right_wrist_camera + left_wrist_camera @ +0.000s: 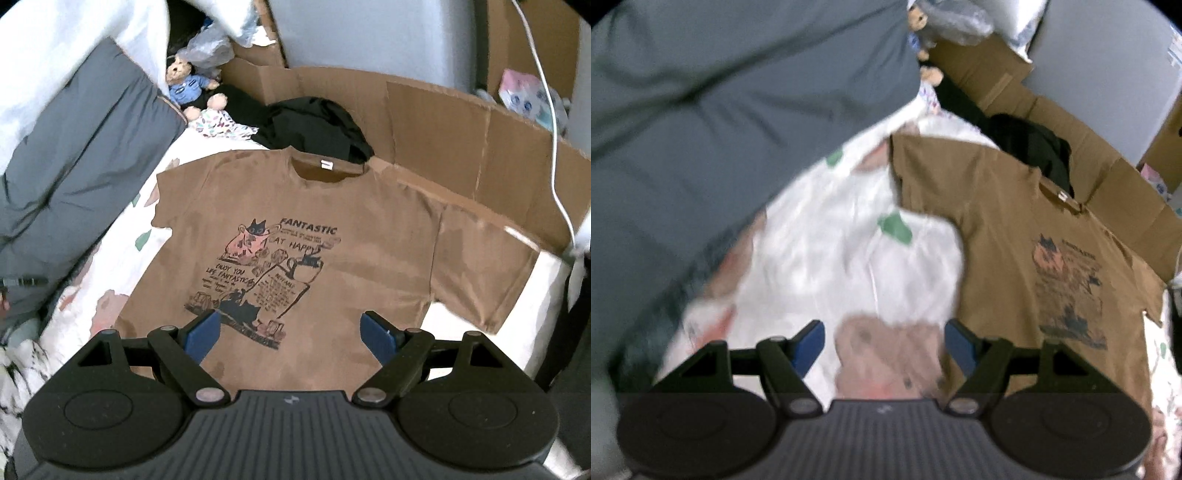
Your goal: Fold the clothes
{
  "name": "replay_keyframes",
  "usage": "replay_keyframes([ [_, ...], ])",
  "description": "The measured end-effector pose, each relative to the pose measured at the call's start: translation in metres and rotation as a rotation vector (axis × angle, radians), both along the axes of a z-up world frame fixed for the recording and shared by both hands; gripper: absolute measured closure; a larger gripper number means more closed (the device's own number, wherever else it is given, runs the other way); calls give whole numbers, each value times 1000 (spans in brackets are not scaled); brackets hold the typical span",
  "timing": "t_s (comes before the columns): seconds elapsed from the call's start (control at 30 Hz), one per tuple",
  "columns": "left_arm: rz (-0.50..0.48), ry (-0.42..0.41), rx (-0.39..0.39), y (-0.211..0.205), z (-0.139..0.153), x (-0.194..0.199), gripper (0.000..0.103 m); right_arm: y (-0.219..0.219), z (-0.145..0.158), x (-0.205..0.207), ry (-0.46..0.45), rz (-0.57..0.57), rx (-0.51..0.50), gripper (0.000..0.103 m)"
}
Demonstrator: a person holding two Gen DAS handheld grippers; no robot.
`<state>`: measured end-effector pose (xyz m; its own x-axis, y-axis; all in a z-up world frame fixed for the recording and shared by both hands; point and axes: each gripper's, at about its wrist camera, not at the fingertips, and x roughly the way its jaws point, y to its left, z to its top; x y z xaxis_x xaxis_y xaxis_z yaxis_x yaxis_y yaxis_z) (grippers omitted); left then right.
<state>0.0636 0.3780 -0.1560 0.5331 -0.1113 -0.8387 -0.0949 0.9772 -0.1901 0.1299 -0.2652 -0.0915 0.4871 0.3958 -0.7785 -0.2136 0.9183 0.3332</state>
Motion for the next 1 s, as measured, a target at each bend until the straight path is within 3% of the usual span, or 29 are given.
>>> replay_keyframes([
  [0.2,18,35,-42,-6,-30,-19,29,-23,-39,-46,23,-76,70,16],
  [0.43,6,41,-72,-11,-50,-30,29,-31,-76,-79,78,-94,30,16],
  [0.7,-2,45,-129,-2,-65,-28,29,-18,-96,-94,101,-254,83,16],
  [1.0,4,93,-126,-13,-82,-45,29,-25,-131,-102,193,-322,39,16],
])
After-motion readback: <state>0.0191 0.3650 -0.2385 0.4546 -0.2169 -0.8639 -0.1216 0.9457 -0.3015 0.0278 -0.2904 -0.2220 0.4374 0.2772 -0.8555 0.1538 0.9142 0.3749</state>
